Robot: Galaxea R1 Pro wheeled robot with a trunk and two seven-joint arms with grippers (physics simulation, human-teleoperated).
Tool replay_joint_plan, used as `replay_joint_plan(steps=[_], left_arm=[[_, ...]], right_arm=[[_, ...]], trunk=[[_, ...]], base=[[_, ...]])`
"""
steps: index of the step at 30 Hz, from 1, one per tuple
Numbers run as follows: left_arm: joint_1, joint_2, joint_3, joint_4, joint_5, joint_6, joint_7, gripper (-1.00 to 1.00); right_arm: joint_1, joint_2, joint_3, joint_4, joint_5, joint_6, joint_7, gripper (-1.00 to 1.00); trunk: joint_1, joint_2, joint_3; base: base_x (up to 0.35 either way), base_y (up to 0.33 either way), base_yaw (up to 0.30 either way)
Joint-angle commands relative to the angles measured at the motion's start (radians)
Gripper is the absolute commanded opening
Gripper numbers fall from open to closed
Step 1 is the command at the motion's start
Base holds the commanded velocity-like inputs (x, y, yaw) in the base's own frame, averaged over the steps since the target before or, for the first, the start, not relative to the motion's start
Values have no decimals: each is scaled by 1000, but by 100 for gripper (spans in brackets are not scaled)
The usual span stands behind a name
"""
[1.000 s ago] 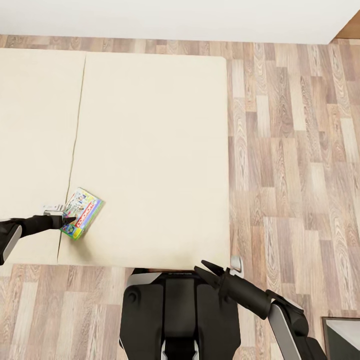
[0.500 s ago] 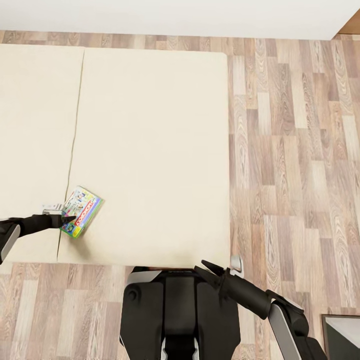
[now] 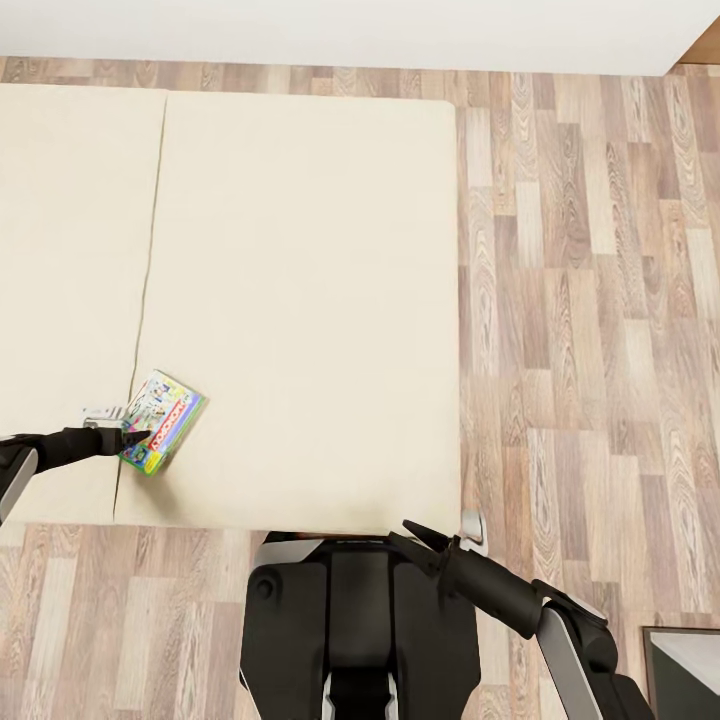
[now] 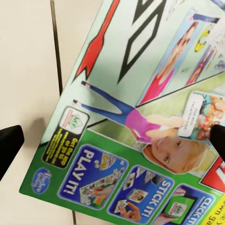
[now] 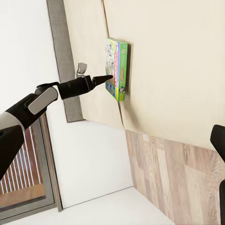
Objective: Put all the toys in the child's room - the three board games (two on the bed and one on the table), the two jigsaw puzzles on the table, and the tennis ball on the table - inside the toy box on the table in the child's room.
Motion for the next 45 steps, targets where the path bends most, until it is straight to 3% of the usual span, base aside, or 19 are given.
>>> replay_joint_plan(steps=[1,45], left_arm=[[1,-16,3,12,-13,2,23,100],[1,-18,0,12,-14,-1,14,100]], right_arm=[[0,1,-2,0,-4,7,2,100],[0,1,-2,0,-4,7,3,100]], trunk=[[1,-1,-1],[1,-1,2]], base=[[0,0,0],[0,-58,0]])
